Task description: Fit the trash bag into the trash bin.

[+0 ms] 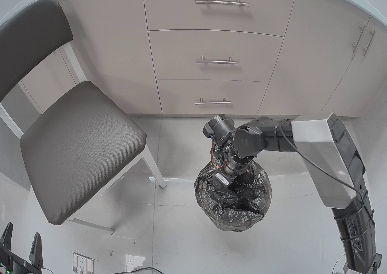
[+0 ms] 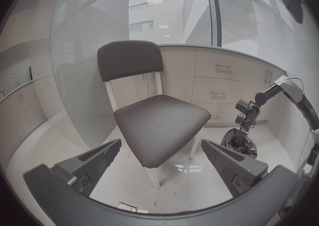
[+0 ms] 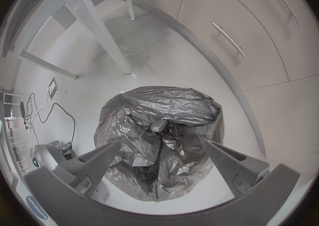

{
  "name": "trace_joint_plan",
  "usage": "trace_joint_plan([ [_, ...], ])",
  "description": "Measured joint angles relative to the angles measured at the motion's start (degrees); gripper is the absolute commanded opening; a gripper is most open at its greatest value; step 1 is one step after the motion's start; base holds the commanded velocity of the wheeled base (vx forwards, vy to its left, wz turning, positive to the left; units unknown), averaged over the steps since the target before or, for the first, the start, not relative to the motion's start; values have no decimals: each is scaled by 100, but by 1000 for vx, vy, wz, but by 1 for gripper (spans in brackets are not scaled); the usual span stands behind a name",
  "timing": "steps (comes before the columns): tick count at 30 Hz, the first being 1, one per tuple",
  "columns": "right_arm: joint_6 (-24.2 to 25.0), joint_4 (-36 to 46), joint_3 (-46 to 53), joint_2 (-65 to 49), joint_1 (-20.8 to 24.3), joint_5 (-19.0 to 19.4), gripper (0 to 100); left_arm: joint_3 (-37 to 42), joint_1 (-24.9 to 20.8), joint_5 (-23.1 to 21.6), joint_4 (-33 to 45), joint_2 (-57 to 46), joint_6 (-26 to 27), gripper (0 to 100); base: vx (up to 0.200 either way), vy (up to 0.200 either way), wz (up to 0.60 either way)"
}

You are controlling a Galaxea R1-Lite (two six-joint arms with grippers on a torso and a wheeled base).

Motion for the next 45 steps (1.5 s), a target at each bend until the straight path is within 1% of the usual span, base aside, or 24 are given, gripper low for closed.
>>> trace_joint_plan([
  [4,20,529,0,-332,10,-54,100,0,0,-16,0,0,-17,100,0,0,0],
  [9,33,862,0,-880,22,-84,100,39,0,-411,-13,0,13,100,0,0,0],
  [11,37,936,0,-1091,38,-128,100,61,0,-471,-18,0,38,100,0,0,0],
  [17,41,1360,0,-1715,110,-317,100,89,-5,-519,-18,0,60,100,0,0,0],
  [22,41,2018,2,-2316,179,-421,100,96,0,-525,-18,0,55,100,0,0,0],
  [25,39,2406,2,-2721,217,-546,100,96,0,-528,-18,0,55,100,0,0,0],
  [29,33,2792,2,-3313,234,-891,100,96,-5,-528,-18,0,54,100,0,0,0],
  [31,30,2916,0,-3576,239,-1146,100,96,-5,-528,-22,0,54,100,0,0,0],
  [34,20,3055,0,-4039,236,-1682,100,96,-5,-528,-22,0,46,100,0,0,0],
  [36,4,3116,0,-4358,212,-1902,100,96,-5,-528,-24,0,38,100,0,0,0],
  [38,-24,3161,0,-4659,137,-2027,100,96,-5,-528,-24,0,29,100,0,0,0],
  [41,-90,3222,0,-5055,-133,-2064,100,96,0,-528,-24,0,32,100,0,0,0],
  [43,-130,3279,0,-5274,-433,-2030,100,96,0,-525,-24,0,33,100,0,0,0],
  [45,-169,3372,0,-5547,-902,-1915,100,96,0,-525,-24,0,33,100,0,0,0],
])
